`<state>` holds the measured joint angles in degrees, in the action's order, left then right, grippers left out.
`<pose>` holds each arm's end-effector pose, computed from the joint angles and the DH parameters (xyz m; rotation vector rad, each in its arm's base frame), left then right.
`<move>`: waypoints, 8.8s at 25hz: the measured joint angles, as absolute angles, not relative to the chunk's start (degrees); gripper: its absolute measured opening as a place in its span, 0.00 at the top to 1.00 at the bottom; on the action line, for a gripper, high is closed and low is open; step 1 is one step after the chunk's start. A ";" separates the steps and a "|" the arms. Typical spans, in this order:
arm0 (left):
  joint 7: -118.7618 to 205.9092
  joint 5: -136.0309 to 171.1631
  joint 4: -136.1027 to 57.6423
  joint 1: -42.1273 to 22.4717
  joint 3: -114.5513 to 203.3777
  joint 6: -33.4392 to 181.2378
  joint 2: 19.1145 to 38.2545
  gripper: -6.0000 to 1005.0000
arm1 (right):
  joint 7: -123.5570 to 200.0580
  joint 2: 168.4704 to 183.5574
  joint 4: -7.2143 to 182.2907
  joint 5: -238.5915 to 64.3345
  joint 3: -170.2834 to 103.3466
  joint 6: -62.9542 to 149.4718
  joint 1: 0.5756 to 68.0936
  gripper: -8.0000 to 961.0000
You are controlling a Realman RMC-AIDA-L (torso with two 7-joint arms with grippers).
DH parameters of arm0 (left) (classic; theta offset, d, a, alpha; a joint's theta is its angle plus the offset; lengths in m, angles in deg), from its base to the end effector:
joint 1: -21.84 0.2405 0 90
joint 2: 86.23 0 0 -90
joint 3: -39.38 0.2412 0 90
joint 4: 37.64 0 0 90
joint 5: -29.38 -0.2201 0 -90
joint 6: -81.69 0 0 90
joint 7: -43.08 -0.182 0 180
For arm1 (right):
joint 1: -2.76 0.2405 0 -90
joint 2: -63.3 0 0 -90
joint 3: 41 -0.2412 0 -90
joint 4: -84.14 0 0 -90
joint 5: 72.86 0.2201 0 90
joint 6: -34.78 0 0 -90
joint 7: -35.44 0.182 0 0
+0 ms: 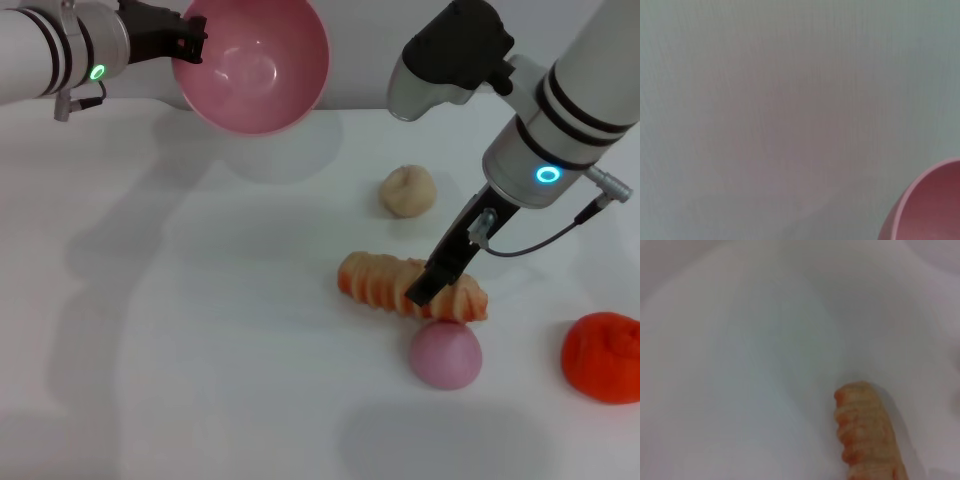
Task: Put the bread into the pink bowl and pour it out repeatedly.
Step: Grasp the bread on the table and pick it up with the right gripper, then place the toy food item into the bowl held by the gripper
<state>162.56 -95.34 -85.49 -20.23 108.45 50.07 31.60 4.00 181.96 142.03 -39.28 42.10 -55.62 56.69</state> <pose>-0.1846 0.5083 0.0031 -2.1207 -0.6285 -0.2362 0.1326 0.3792 -0.0692 -2.7393 0.8323 -0.7140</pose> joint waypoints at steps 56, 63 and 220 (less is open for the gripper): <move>162.31 -95.34 -84.95 -19.34 110.04 50.06 31.70 0.95 | 4.08 182.28 138.11 -47.23 44.63 -44.41 54.80 0.34; 162.29 -95.34 -84.84 -19.19 110.03 50.06 31.70 0.95 | 4.00 182.31 135.62 -47.11 45.60 -42.08 55.01 0.34; 171.80 -94.91 -85.36 -16.77 119.71 43.78 31.88 0.95 | 8.51 182.39 164.57 -42.54 76.70 17.96 23.24 0.62</move>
<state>171.80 -94.91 -85.36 -16.77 119.71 43.78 31.88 8.51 182.39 164.57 -42.54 76.70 17.96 23.24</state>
